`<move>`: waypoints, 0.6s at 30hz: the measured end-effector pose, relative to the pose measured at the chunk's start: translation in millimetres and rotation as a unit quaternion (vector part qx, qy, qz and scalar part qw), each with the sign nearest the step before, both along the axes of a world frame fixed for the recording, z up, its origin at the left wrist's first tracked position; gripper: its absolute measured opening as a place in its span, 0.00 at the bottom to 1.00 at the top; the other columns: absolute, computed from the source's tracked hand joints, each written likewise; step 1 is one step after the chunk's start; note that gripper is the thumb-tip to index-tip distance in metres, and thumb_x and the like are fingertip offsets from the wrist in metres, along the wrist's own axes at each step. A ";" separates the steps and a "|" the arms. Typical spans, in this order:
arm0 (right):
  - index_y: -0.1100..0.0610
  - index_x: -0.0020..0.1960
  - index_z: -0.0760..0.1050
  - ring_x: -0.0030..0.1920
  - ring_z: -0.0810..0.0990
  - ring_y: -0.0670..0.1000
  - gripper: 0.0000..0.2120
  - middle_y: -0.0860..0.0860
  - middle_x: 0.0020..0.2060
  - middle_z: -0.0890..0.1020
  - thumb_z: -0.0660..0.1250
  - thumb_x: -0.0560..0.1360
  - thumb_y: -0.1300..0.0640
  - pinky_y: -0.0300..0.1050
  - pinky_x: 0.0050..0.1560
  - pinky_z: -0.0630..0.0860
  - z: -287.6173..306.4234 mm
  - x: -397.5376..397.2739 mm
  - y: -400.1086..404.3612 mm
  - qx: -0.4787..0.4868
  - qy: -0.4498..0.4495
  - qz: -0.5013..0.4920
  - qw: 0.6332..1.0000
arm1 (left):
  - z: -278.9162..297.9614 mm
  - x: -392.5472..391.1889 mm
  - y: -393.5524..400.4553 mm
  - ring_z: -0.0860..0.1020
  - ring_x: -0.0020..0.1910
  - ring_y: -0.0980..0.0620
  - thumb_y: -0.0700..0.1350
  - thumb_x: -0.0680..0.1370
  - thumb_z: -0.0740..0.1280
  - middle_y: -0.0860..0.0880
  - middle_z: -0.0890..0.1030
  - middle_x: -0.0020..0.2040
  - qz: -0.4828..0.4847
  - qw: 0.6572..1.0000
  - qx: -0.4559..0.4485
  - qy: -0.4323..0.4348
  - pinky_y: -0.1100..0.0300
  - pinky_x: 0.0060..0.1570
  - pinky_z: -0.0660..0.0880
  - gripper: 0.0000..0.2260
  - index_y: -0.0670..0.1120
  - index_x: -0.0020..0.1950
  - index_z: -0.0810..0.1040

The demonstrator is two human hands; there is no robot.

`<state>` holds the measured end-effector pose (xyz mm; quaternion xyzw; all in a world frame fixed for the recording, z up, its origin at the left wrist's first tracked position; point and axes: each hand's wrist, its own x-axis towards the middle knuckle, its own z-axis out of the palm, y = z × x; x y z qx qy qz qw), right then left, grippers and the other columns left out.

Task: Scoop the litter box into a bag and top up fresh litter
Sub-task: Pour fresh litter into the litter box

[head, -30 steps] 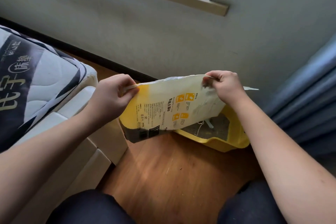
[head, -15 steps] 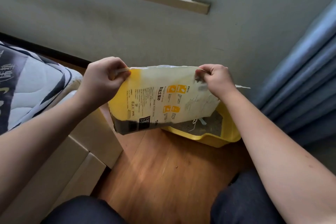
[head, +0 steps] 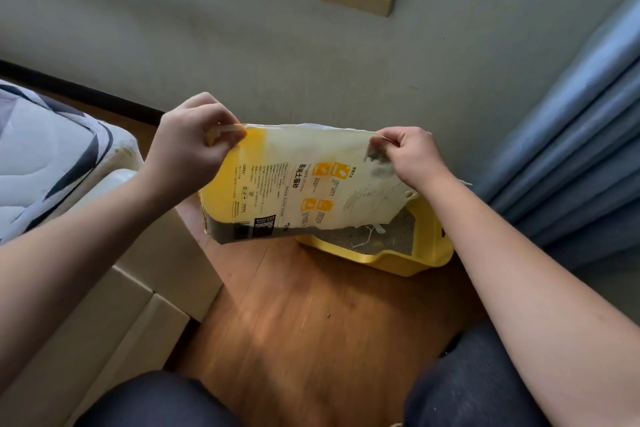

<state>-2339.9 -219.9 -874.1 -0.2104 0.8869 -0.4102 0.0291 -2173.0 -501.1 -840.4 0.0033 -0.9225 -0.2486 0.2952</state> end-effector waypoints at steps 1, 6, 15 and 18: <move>0.46 0.38 0.82 0.40 0.83 0.47 0.09 0.42 0.34 0.84 0.66 0.76 0.50 0.51 0.48 0.80 0.6 -0.5 0.6 0.000 0.001 0.000 1.000 | 2.3 -1.0 0.6 0.73 0.39 0.54 0.40 0.76 0.71 0.49 0.76 0.43 -0.005 1.000 -0.004 0.005 0.73 0.37 0.68 0.04 0.40 0.45 0.82; 0.47 0.37 0.82 0.37 0.81 0.40 0.11 0.42 0.34 0.84 0.67 0.77 0.52 0.36 0.41 0.76 -0.1 1.4 4.4 -0.017 -0.017 0.009 1.000 | 10.7 -3.7 5.2 0.72 0.39 0.63 0.43 0.76 0.70 0.50 0.75 0.42 -0.012 0.999 -0.017 0.029 0.76 0.38 0.67 0.05 0.41 0.45 0.81; 0.51 0.41 0.83 0.39 0.82 0.43 0.11 0.45 0.37 0.85 0.66 0.78 0.52 0.30 0.38 0.75 -5.9 5.1 3.7 -0.032 -0.030 0.009 0.999 | 12.5 -0.7 11.7 0.71 0.40 0.55 0.40 0.76 0.70 0.50 0.75 0.43 0.011 1.000 -0.023 0.004 0.77 0.38 0.67 0.03 0.40 0.45 0.81; 0.53 0.42 0.83 0.42 0.83 0.46 0.11 0.47 0.38 0.85 0.65 0.78 0.51 0.37 0.44 0.77 -7.7 3.3 3.9 -0.028 -0.040 0.012 0.999 | 13.6 0.0 14.7 0.72 0.40 0.55 0.41 0.76 0.70 0.50 0.75 0.43 0.016 1.000 -0.025 -0.001 0.75 0.37 0.66 0.04 0.40 0.46 0.82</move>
